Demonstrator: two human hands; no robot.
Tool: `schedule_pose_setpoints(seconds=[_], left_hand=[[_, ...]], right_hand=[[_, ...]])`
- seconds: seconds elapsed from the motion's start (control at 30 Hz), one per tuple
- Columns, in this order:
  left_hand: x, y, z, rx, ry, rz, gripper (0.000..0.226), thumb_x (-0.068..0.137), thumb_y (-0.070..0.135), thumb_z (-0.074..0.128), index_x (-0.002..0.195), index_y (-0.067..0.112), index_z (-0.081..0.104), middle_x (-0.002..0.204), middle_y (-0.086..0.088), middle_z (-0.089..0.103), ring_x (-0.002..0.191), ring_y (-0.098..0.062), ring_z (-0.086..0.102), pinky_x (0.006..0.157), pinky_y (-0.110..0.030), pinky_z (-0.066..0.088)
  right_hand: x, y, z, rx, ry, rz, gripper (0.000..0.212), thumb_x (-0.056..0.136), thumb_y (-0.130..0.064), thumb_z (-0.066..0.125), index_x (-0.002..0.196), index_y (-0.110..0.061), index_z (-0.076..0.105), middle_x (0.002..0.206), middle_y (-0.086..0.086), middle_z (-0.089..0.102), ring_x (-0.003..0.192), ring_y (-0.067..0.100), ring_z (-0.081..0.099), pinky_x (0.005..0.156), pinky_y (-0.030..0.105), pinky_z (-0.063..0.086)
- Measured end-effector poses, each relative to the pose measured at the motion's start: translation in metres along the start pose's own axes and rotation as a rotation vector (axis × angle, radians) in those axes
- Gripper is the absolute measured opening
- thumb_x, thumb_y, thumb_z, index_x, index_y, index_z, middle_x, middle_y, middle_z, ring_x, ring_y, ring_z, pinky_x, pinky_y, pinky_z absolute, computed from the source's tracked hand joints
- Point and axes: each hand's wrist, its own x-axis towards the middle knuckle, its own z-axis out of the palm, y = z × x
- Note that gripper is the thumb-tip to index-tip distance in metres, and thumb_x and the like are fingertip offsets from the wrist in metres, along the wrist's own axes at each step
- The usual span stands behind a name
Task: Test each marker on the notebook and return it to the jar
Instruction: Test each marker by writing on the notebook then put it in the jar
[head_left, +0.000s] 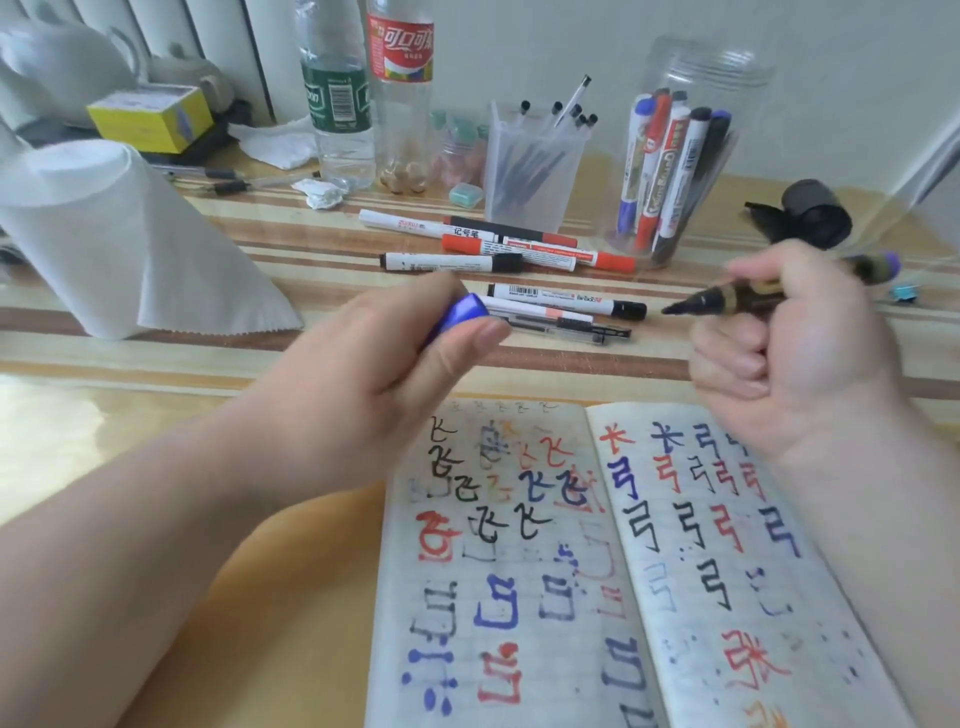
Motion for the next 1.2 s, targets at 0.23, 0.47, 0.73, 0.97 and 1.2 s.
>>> schedule_pose_setpoints(seconds=[0.23, 0.47, 0.73, 0.97, 1.2], left_hand=[[0.017, 0.0, 0.031, 0.32, -0.219, -0.166, 0.048, 0.094, 0.067, 0.016, 0.078, 0.027, 0.036, 0.076, 0.008, 0.049, 0.072, -0.008, 0.046, 0.062, -0.032, 0.037], [0.022, -0.008, 0.047, 0.538, -0.188, -0.227, 0.044, 0.1, 0.066, 0.018, 0.08, 0.028, 0.028, 0.067, 0.008, 0.051, 0.055, -0.011, 0.049, 0.047, -0.031, 0.032], [0.034, -0.033, 0.033, 0.516, -0.052, -0.463, 0.043, 0.102, 0.064, 0.027, 0.079, 0.028, 0.031, 0.071, 0.007, 0.052, 0.059, -0.015, 0.049, 0.047, -0.032, 0.027], [0.031, -0.03, 0.013, 0.355, 0.089, -0.239, 0.043, 0.103, 0.057, 0.034, 0.082, 0.02, 0.041, 0.077, 0.01, 0.044, 0.083, -0.016, 0.04, 0.07, -0.033, 0.027], [0.018, -0.018, 0.008, -0.189, -0.251, -0.261, 0.058, 0.099, 0.062, 0.035, 0.098, 0.01, 0.06, 0.094, 0.017, 0.075, 0.086, -0.017, 0.069, 0.085, -0.041, 0.055]], right_hand=[[-0.012, 0.023, 0.008, -0.156, -0.484, 0.034, 0.026, 0.081, -0.009, 0.056, 0.054, -0.006, 0.058, 0.035, 0.004, 0.03, 0.026, 0.012, 0.023, 0.037, 0.01, 0.024], [-0.016, 0.029, 0.008, -0.217, -0.723, 0.126, 0.018, 0.066, -0.017, 0.066, 0.062, 0.0, 0.062, 0.038, 0.004, 0.035, 0.029, 0.012, 0.027, 0.039, 0.012, 0.023], [-0.026, 0.023, 0.006, -0.598, -0.867, 0.074, 0.023, 0.075, -0.028, 0.075, 0.084, -0.007, 0.074, 0.062, 0.016, 0.063, 0.053, 0.026, 0.062, 0.049, 0.03, 0.05], [-0.022, 0.031, 0.007, -0.558, -0.828, 0.2, 0.016, 0.08, -0.01, 0.072, 0.095, -0.005, 0.077, 0.076, 0.022, 0.064, 0.072, 0.03, 0.068, 0.068, 0.044, 0.061], [-0.014, 0.033, 0.006, -0.559, -0.823, 0.073, 0.018, 0.075, -0.014, 0.074, 0.09, -0.006, 0.071, 0.065, 0.017, 0.058, 0.061, 0.029, 0.063, 0.065, 0.052, 0.06]])
